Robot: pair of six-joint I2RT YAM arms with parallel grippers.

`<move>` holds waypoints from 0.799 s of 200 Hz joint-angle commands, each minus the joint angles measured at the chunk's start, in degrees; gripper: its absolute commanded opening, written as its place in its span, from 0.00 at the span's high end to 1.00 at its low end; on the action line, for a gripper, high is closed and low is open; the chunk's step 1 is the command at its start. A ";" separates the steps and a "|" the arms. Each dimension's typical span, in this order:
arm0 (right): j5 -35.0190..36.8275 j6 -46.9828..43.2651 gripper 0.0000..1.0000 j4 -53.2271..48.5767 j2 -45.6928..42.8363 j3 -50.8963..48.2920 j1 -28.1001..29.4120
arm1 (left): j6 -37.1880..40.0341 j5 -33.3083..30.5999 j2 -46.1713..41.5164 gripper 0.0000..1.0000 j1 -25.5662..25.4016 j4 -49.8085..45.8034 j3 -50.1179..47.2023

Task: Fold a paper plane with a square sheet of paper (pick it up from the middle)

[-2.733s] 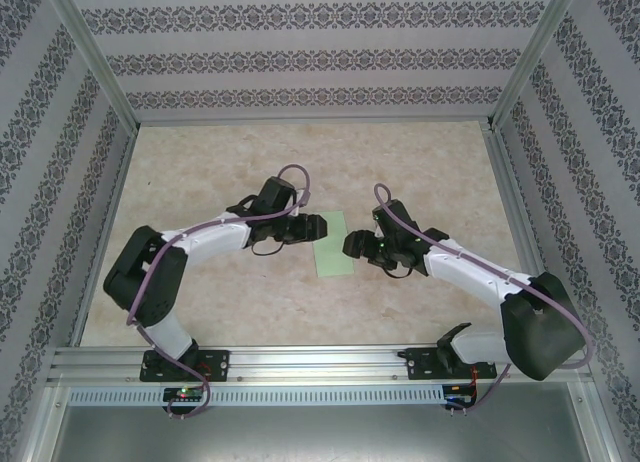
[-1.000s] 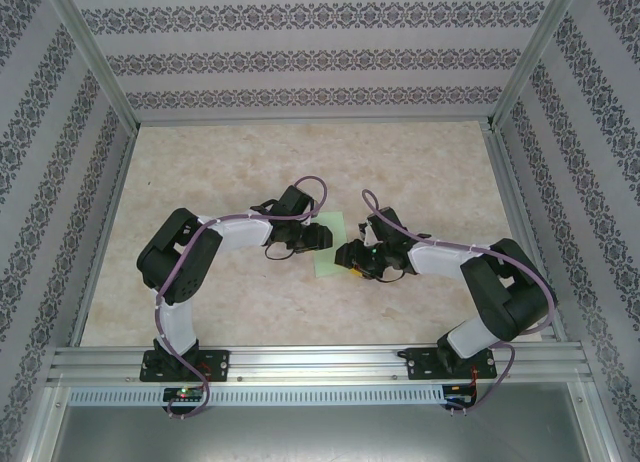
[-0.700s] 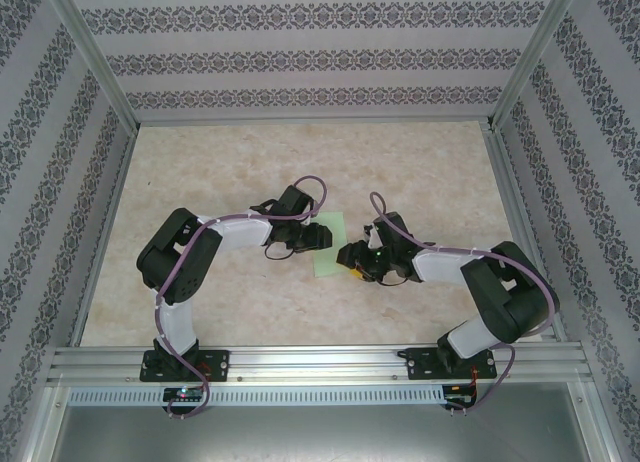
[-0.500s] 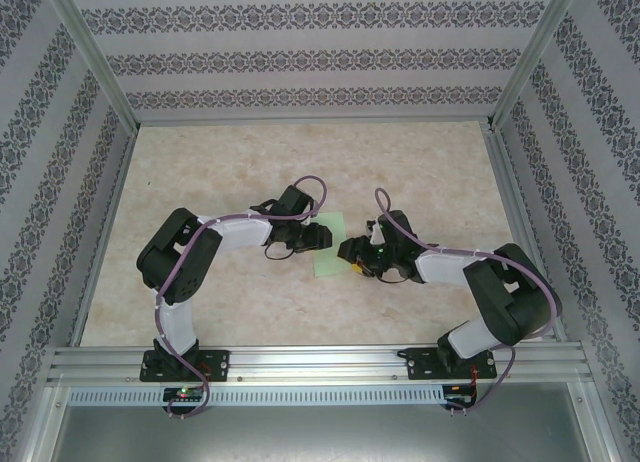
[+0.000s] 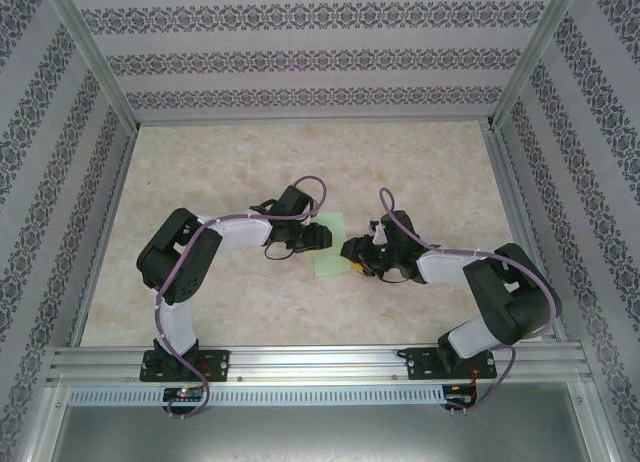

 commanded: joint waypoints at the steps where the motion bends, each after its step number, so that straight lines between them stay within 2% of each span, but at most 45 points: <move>1: -1.33 2.33 0.59 0.97 0.77 -0.79 0.85 | -0.29 -1.52 1.24 0.53 0.63 -1.26 -1.55; 48: 0.14 4.07 0.75 0.19 0.13 -0.55 2.10 | -0.27 -1.37 1.17 0.54 0.59 -1.18 -1.63; 108: 2.01 4.74 0.88 -2.75 -2.10 0.12 2.25 | -0.22 -1.26 0.83 0.54 0.59 -1.23 -1.76; 147: 2.87 5.38 1.00 -4.68 -3.26 0.83 2.28 | -0.26 -0.64 -0.24 0.54 0.61 -1.04 -1.64; 160: 3.06 5.22 1.00 -6.00 -3.36 1.42 2.28 | -0.10 0.80 -1.15 0.53 0.61 -0.87 -1.00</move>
